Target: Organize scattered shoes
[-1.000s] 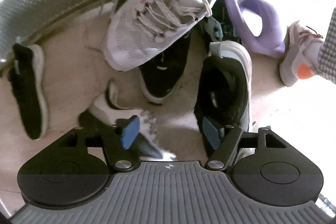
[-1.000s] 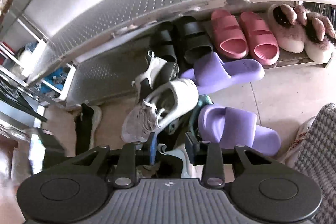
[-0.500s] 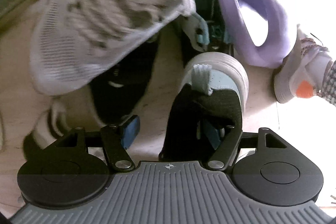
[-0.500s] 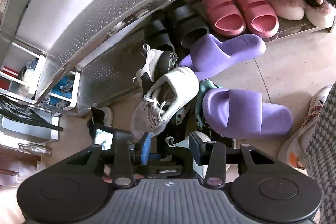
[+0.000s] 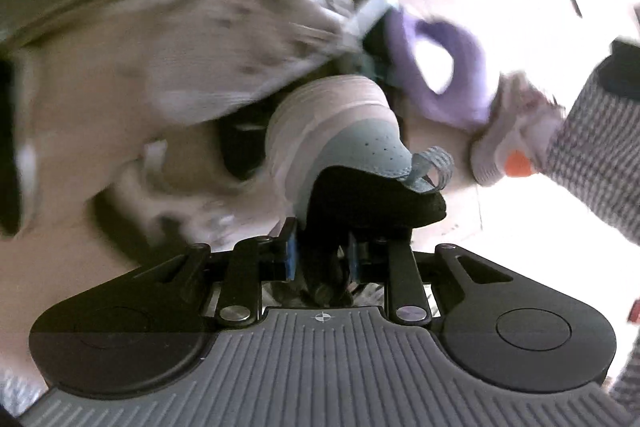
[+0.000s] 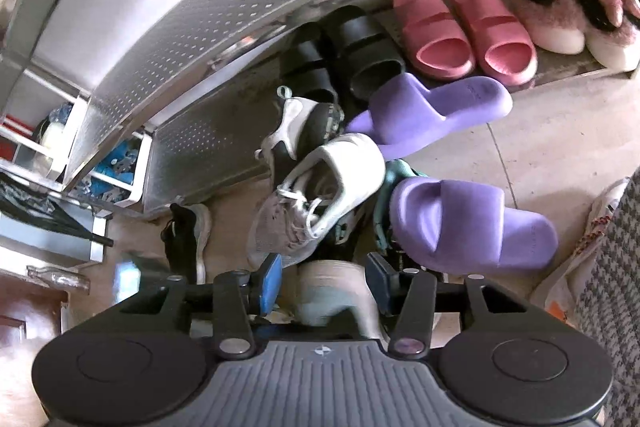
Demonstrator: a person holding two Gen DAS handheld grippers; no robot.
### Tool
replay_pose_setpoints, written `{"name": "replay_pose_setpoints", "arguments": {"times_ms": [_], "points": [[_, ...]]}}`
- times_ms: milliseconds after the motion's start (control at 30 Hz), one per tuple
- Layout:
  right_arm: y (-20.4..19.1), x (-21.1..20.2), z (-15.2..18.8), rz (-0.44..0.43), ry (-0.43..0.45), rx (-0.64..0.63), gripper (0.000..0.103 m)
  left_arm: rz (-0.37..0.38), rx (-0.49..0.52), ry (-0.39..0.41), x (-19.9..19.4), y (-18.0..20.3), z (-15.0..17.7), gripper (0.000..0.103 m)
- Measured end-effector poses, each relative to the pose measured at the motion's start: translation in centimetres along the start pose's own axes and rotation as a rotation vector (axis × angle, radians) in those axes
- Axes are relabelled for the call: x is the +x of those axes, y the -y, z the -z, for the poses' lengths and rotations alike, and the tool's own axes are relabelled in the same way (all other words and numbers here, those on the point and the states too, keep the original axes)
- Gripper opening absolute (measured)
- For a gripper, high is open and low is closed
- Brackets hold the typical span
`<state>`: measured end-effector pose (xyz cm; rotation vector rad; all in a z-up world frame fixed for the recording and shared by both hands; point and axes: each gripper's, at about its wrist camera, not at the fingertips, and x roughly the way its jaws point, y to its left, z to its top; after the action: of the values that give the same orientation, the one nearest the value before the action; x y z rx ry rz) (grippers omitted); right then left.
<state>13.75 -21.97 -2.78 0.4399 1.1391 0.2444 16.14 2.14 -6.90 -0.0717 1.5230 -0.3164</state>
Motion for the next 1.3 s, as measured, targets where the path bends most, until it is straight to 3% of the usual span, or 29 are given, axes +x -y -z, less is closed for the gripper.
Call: {"name": "replay_pose_setpoints", "arguments": {"times_ms": [67, 233, 300, 367, 433, 567, 633, 700, 900, 1067, 1100, 1300], "points": [[-0.9, 0.2, 0.2, 0.0, 0.008, -0.023, 0.049, -0.013, -0.033, 0.051, -2.8, -1.8, 0.4, 0.0], [-3.4, 1.4, 1.2, 0.04, 0.019, -0.143, 0.049, -0.062, -0.09, 0.259, -11.0, -7.5, -0.6, 0.003], [-4.6, 1.9, 1.9, 0.07, 0.015, -0.215, 0.049, -0.091, -0.115, 0.315, -12.2, -9.3, -1.5, 0.025], [-5.6, 2.5, 2.5, 0.093, -0.001, -0.281, 0.049, -0.132, -0.156, 0.334, -13.0, -10.8, -2.2, 0.063], [-6.4, 3.2, 2.6, 0.082, -0.03, -0.304, 0.05, -0.162, -0.181, 0.329, -13.9, -11.6, -2.5, 0.07], [-10.1, 7.9, 2.1, 0.01, -0.129, -0.348, 0.053, -0.211, -0.137, 0.305, -14.4, -11.6, -1.9, 0.085], [-12.2, 10.5, 1.6, 0.008, -0.172, -0.361, 0.053, -0.232, -0.107, 0.281, -13.7, -11.6, -1.5, 0.085], [-14.4, 13.3, 0.7, 0.023, -0.194, -0.366, 0.053, -0.267, -0.139, 0.255, -12.2, -12.3, -1.3, 0.085], [-18.8, 16.7, -4.0, 0.055, -0.07, -0.376, 0.053, -0.283, -0.286, 0.262, -12.0, -16.4, -1.4, 0.085], [-18.2, 19.8, -7.1, 0.148, -0.079, -0.424, 0.074, -0.257, -0.295, 0.26, -12.2, -16.6, -2.1, 0.086], [-18.0, 20.6, -7.5, 0.169, -0.09, -0.455, 0.085, -0.255, -0.29, 0.262, -12.2, -16.5, -2.1, 0.086], [-17.0, 25.2, -6.5, 0.139, -0.283, -0.584, 0.087, -0.257, -0.298, 0.269, -12.6, -16.7, -2.3, 0.087]]}}
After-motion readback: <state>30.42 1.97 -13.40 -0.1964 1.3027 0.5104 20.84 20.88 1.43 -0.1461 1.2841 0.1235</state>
